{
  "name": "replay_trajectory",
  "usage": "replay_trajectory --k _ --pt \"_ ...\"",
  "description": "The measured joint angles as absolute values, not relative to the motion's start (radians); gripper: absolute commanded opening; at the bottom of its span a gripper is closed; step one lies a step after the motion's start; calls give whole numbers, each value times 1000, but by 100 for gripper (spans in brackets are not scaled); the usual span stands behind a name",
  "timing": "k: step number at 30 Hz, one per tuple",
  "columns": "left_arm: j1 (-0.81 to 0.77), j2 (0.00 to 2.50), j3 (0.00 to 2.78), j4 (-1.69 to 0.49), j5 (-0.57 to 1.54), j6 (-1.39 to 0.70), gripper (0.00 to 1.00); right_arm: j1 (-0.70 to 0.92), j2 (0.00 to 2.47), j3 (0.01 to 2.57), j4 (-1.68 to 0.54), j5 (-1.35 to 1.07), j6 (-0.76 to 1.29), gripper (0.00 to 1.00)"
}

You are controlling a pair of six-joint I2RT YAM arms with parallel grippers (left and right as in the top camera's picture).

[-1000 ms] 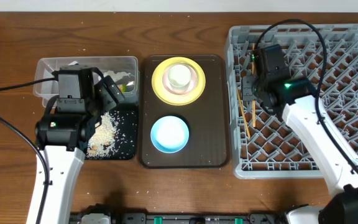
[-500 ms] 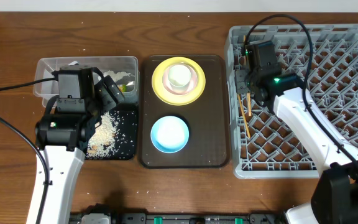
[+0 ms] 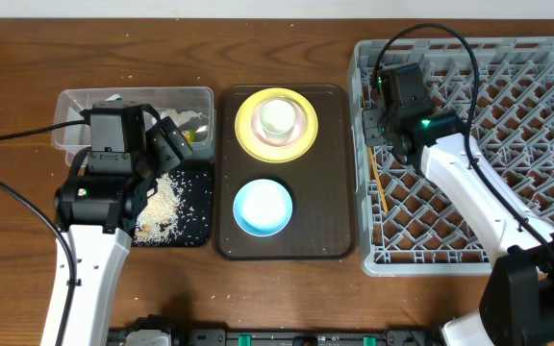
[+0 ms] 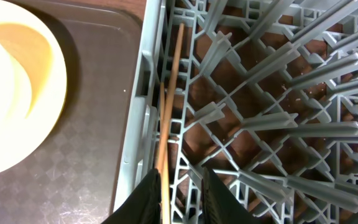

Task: Sort waste into correct bins and load items into the dishwasher rack
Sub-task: 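Carry the second chopstick right and place it upright in the rack, then move the right gripper left toward the light-blue bowl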

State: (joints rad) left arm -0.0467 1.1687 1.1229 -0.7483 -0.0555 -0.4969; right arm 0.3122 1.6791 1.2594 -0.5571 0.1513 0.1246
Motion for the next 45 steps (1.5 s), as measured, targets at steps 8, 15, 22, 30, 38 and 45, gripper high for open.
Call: replay_trajectory --k 8,15,22,30,38,45 --pt "-47 1169 1123 -748 -56 -497 95 313 1679 1259 -564 123 125 21" --pt "-47 1169 1123 -748 -56 -497 95 319 1656 1259 -572 -67 126 20" --pt "-47 1169 1123 -748 -56 -497 95 406 1644 1259 -578 -277 149 22" --pt "-47 1169 1123 -748 -56 -497 95 603 1644 1259 -577 -326 157 25" --pt "-47 1169 1123 -748 -56 -497 95 841 1644 1259 -568 -156 159 28" --pt "-47 1169 1123 -749 -56 -497 95 952 1657 1259 -548 -53 160 31"
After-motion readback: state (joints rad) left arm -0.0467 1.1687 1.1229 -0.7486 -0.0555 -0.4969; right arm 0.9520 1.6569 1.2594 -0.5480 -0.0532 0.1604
